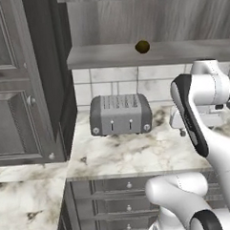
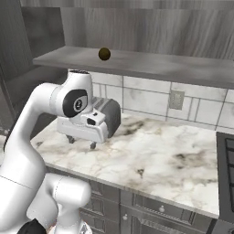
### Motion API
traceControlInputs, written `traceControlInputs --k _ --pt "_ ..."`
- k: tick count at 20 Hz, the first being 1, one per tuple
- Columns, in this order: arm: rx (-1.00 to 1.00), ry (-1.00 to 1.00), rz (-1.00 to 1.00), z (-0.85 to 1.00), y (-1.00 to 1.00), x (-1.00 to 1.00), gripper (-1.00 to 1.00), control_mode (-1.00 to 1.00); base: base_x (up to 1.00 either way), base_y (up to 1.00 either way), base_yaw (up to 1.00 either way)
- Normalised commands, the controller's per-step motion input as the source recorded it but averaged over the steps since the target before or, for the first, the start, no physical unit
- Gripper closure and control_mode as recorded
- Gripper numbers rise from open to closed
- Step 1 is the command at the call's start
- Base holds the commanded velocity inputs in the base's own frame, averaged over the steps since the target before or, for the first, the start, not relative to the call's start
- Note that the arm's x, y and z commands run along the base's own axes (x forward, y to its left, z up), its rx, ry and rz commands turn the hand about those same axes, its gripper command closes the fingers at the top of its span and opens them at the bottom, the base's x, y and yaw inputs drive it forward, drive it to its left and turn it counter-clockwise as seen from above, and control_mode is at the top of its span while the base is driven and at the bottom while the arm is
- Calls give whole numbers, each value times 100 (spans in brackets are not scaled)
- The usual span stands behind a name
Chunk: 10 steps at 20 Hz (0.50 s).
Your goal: Pick the avocados from the cabinet and place them in one bowl. Pick the onion from the sink and place it in the other bowl.
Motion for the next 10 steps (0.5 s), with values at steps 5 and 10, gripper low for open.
traceControlInputs --k 5,10 --pt "0 0 0 0 0 0 -100 100 0 0 0" --pt "0 0 0 0 0 0 -100 100 0 4 1"
